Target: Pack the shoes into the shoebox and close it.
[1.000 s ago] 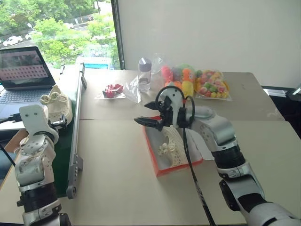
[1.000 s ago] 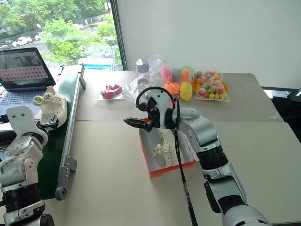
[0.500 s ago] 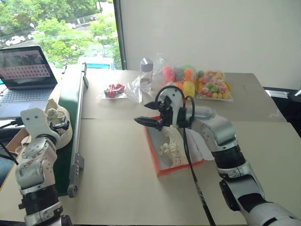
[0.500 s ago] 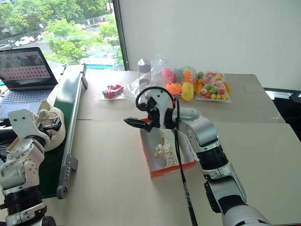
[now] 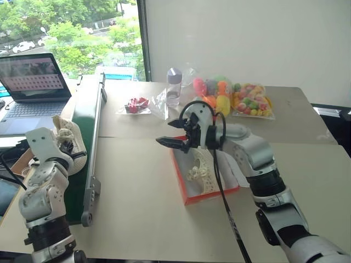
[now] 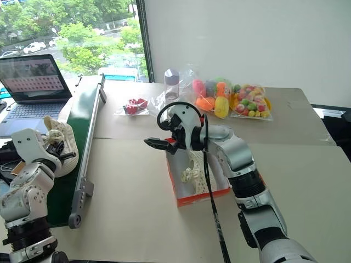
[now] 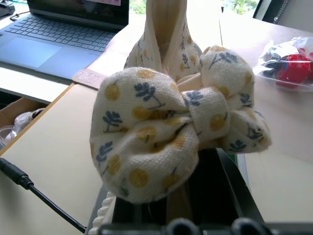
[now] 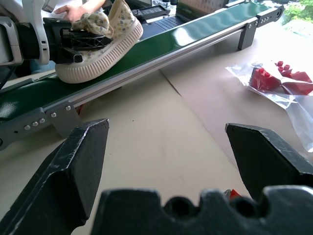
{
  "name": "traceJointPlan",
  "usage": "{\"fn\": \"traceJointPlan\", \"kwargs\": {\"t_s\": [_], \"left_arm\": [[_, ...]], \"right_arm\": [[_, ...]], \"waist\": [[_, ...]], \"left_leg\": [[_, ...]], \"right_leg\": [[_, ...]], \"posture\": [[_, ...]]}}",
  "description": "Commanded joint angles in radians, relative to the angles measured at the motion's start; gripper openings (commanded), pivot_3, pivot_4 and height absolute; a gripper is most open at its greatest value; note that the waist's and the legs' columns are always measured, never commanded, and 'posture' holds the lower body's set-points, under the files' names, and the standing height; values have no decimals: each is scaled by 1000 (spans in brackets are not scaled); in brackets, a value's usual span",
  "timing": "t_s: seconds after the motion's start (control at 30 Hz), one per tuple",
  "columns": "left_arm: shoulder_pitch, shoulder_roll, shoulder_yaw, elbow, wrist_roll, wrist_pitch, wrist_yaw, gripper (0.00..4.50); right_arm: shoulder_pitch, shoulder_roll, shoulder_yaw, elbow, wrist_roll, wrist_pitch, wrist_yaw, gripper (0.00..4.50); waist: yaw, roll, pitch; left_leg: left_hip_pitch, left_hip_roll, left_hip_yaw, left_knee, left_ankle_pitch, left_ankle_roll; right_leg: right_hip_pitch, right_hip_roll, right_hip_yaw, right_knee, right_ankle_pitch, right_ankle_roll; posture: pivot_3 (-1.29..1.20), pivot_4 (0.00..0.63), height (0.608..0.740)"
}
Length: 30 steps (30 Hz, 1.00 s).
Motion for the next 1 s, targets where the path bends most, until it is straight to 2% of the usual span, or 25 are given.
{"fn": "traceJointPlan", "kwargs": {"t_s": [0.03, 0.17, 0.3, 0.37, 0.5, 0.8, 1.0], "left_arm": [[-110, -4, -50, -120, -69, -53, -49, 561], [-217, -29, -101, -181, -145, -19, -73, 561], [-316, -71, -161, -212, -222, 19, -77, 561], [-353, -95, -188, -216, -245, 33, -66, 561], [-411, -199, -258, -227, -273, 50, -12, 561], [-411, -287, -356, -211, -291, 58, -9, 561], [-405, -303, -404, -176, -284, 50, -37, 561]], "right_arm": [[-28, 29, -80, -22, 47, 30, -44, 4500], [-82, 100, -221, 24, 132, 89, -146, 4500], [-196, 195, -478, 136, 297, 174, -351, 4500], [-241, 212, -573, 193, 355, 199, -436, 4500], [-274, 228, -714, 257, 471, 240, -557, 4500], [-224, 253, -722, 169, 569, 284, -668, 4500], [-203, 236, -692, 117, 596, 296, -684, 4500]], "waist": [[0, -1, 0], [-2, -2, 1], [-13, -2, 1], [-17, -2, 1], [-20, -2, 1], [-36, -1, 1], [-32, -1, 1]], "left_leg": [[-1, 0, 0, 0, 0, 0], [-6, 0, -1, 2, 0, 0], [-6, 0, 0, 2, 0, 3], [-6, 0, -1, 2, 4, 9], [-6, 0, -1, 2, 5, 10], [-6, 0, -1, 2, 5, 12], [-5, -1, -1, 2, 6, 12]], "right_leg": [[0, 0, 0, -1, 0, 0], [-2, 0, -2, -3, 5, 1], [-2, 1, -2, -4, 8, -2], [-1, 2, -2, -3, 8, -2], [-1, 2, -2, -4, 8, -1], [-1, 3, -1, -4, 5, 3], [-1, 2, 0, -3, 4, 6]], "posture": [[0, 150, 740], [0, 150, 740], [0, 150, 740], [0, 150, 740], [0, 150, 740], [0, 150, 740], [0, 150, 740]]}}
